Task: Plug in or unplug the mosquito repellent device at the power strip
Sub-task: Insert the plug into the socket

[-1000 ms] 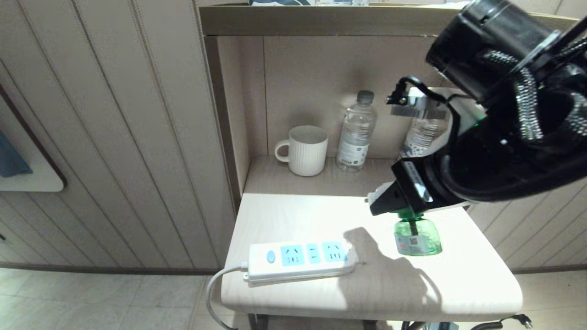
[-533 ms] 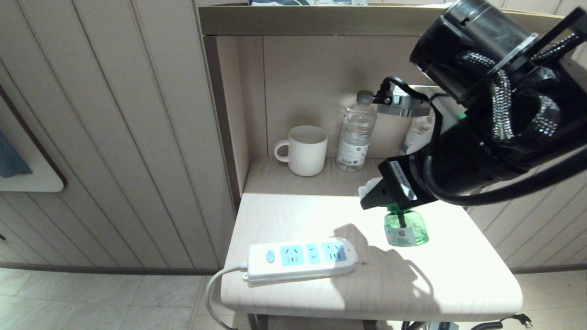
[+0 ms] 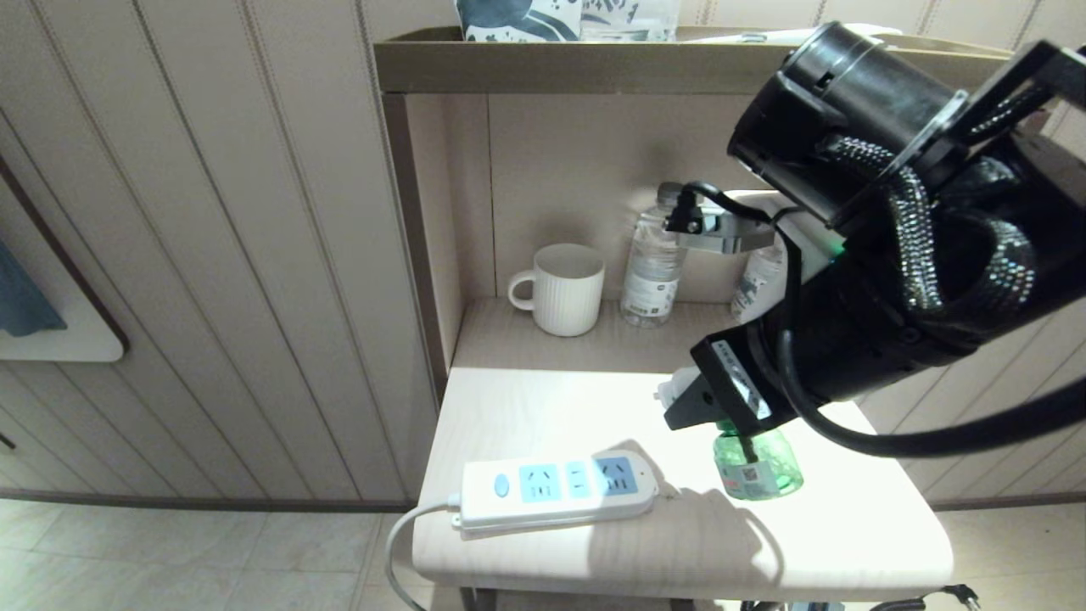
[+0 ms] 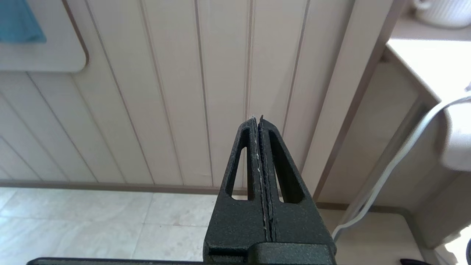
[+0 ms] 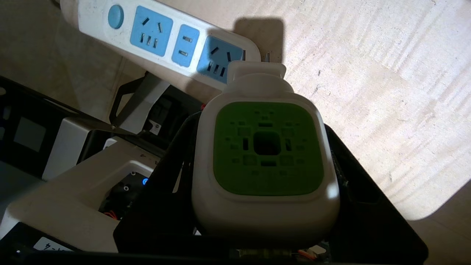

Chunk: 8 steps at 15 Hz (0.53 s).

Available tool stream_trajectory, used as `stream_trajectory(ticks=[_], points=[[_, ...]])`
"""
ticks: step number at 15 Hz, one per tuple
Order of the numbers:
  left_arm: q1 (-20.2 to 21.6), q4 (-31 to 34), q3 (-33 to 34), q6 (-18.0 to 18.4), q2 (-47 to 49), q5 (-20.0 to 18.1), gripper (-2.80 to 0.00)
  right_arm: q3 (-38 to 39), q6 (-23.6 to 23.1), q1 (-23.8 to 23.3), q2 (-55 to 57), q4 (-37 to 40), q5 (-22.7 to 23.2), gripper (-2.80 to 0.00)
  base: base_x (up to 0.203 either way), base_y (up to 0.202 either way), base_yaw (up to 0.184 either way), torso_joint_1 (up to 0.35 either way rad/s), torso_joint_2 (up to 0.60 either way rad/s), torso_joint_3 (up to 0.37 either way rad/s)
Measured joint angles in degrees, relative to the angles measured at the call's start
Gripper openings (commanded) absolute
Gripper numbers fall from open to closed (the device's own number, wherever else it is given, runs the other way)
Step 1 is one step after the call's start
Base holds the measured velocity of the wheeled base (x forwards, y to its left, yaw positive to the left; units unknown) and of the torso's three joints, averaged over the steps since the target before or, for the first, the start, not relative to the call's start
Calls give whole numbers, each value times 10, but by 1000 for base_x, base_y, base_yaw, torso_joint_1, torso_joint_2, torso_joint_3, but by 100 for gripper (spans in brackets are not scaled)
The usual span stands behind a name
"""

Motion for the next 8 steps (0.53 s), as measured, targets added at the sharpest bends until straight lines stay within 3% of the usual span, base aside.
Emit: stream_trajectory(ticks=[8], points=[[0, 0, 0, 0, 0, 0, -280, 6, 5, 0, 62, -3, 4, -280, 0, 0, 0, 226, -504, -278]])
